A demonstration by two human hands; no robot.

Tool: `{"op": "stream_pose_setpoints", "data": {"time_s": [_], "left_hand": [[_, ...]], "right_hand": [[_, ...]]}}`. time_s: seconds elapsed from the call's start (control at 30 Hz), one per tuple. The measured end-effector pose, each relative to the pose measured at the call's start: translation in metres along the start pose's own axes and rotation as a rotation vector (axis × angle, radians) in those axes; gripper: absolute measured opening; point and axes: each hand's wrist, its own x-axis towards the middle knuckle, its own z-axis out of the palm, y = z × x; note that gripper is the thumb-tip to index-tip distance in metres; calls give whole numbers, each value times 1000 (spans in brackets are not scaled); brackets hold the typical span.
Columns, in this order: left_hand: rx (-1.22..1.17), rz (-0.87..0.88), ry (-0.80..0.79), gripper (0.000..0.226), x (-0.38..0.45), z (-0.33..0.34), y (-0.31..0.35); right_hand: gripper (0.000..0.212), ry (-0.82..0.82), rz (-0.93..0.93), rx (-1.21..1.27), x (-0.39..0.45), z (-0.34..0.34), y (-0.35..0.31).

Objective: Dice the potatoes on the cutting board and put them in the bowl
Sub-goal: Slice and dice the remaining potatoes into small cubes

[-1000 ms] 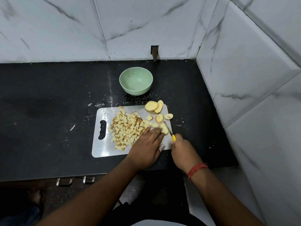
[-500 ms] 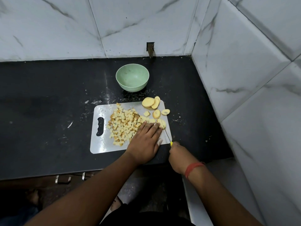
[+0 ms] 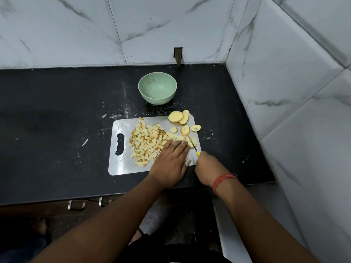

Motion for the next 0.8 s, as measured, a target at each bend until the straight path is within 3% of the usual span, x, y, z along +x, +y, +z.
{"op": "stream_pose_setpoints", "data": {"time_s": [0.4, 0.57, 0.8], "left_hand": [[-21, -5, 36, 54, 1, 2, -1], [-11, 2, 49, 50, 0, 3, 0], [4, 8, 40, 52, 0, 0, 1]], "right_hand": [[46, -87, 63, -42, 10, -1, -8], [31, -97, -106, -89, 7, -5, 2], [29, -148, -108, -81, -10, 7, 28]]}}
